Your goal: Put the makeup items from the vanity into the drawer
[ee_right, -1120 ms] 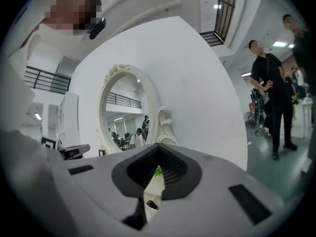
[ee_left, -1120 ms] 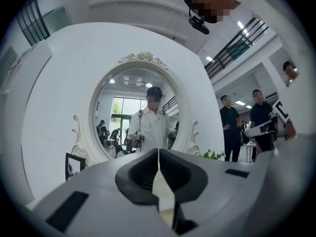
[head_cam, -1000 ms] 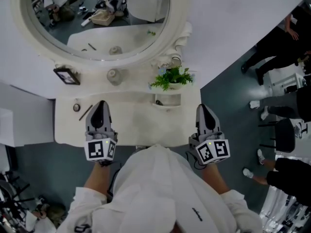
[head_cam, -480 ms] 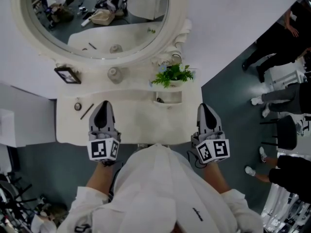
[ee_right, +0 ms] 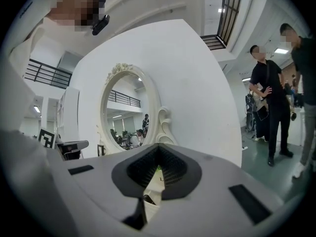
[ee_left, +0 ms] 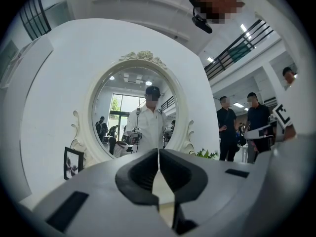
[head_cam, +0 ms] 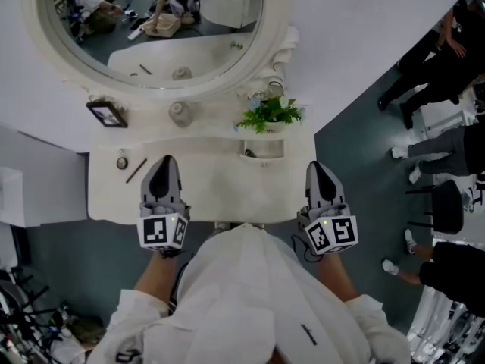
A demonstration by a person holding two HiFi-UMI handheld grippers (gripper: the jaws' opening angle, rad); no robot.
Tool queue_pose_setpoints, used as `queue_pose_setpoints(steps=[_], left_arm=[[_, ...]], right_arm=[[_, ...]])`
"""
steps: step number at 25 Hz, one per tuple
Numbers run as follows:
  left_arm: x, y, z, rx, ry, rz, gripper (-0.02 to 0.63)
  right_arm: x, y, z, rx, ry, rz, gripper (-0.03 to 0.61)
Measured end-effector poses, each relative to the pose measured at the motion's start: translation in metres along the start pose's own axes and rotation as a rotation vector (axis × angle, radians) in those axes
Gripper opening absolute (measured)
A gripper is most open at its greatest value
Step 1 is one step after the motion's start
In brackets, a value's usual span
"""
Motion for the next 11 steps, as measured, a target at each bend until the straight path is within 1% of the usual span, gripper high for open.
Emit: queue_pose_setpoints(steps=[11], left_arm=[[0.0037,-0.0038,0.0044,-0.003,0.003,0.014,0.034]], right_arm=[[-0.0027,-0.0037,0.0017,-0.005,0.009,-0.010,0.017]])
Point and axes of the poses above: the fingertips, and each gripper's own axes: z backward along the fingers, x to its right, y out of its top, the point moved 10 cm from there along z, backward along the fingers, and after that the axes turned 9 degrees about x, right-handed, at the moved point
